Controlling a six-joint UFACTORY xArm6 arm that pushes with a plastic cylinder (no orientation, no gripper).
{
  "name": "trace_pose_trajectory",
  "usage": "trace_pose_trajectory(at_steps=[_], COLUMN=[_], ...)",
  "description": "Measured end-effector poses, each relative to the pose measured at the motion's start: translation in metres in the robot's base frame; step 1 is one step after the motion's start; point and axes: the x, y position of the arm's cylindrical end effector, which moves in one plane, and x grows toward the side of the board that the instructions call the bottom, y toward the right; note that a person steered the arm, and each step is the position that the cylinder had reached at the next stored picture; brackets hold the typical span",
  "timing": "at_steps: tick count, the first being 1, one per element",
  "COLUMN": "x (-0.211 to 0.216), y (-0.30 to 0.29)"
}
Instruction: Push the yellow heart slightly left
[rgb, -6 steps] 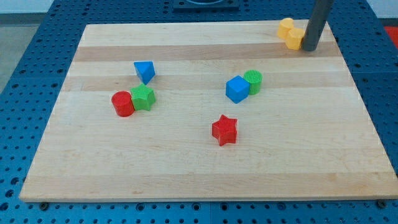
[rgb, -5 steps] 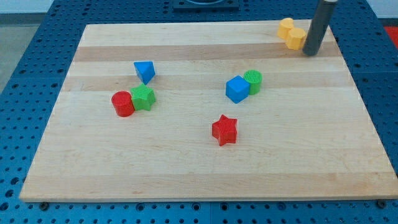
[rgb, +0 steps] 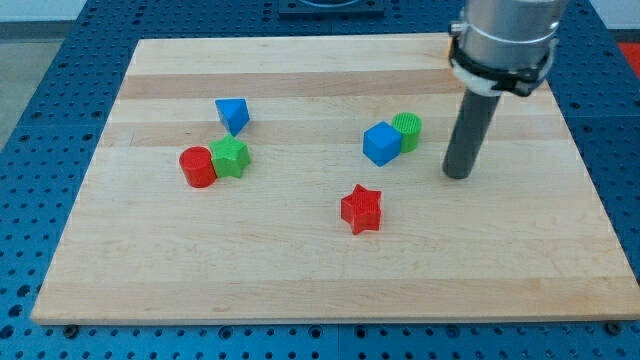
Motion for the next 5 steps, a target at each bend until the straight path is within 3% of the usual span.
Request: trace_pose_trajectory(at_steps=[5], x=[-0.093], y=[-0.079])
